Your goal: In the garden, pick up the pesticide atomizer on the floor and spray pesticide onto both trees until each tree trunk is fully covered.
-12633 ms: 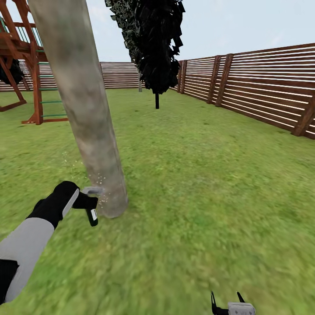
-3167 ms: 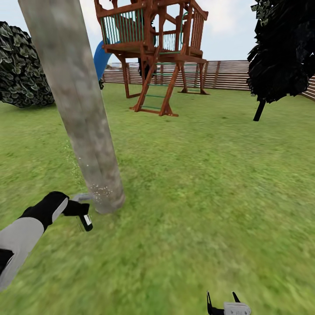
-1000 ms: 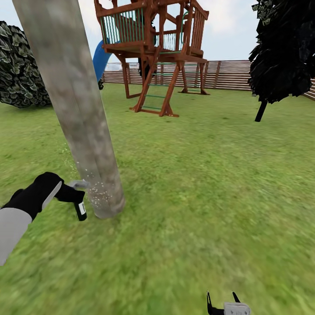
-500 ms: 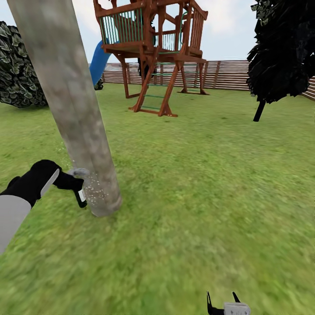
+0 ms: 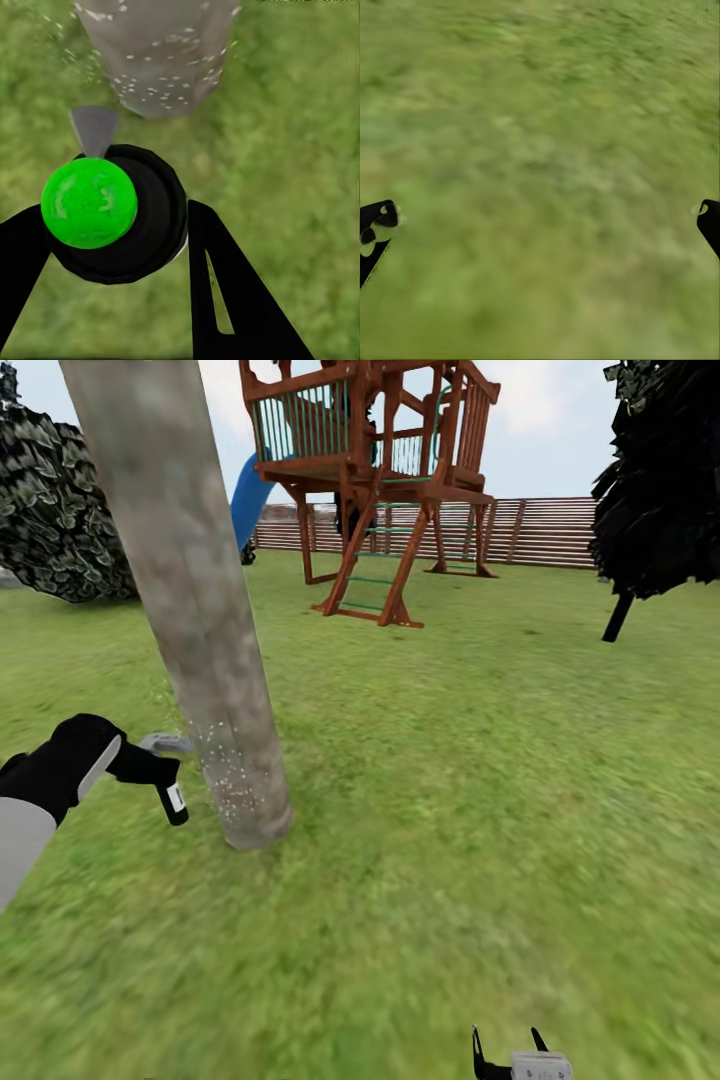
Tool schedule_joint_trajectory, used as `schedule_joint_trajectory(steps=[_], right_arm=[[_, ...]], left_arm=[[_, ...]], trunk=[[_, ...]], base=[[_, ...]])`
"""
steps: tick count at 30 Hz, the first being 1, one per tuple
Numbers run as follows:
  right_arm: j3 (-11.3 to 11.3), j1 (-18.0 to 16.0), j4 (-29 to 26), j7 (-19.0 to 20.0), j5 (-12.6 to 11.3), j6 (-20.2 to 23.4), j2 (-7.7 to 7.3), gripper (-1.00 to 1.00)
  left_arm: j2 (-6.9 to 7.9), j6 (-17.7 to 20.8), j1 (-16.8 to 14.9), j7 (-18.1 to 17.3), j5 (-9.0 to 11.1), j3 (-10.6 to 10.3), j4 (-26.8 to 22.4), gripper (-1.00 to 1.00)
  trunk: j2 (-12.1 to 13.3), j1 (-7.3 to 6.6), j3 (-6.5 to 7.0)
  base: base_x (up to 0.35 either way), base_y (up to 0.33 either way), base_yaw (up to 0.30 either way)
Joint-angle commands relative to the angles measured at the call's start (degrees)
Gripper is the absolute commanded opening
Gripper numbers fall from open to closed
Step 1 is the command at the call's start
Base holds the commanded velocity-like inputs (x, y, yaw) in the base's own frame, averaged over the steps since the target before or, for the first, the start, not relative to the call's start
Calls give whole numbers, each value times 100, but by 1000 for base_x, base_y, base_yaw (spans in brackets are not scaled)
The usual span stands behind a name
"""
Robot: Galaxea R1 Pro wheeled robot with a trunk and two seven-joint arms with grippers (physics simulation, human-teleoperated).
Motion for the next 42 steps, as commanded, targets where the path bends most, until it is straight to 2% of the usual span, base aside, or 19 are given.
schedule_joint_trajectory(steps=[1,12,23,35,42], right_arm=[[1,0,0,0,0,0,0,100],[1,0,0,0,0,0,-6,100],[1,0,0,0,0,0,0,100],[1,0,0,0,0,0,-2,100],[1,0,0,0,0,0,0,100]], left_arm=[[-1,0,-2,0,3,7,0,-100],[-3,0,3,0,3,-16,-61,-100],[-18,-5,33,0,3,-16,-56,-100],[-29,-9,65,0,-5,-14,-41,-100],[-29,-9,48,0,-5,-8,-42,-100]], trunk=[[0,0,0],[0,0,0],[0,0,0],[0,0,0],[0,0,0]], base=[[0,0,116],[95,-186,21],[0,-276,261],[0,-276,19],[0,-276,249]])
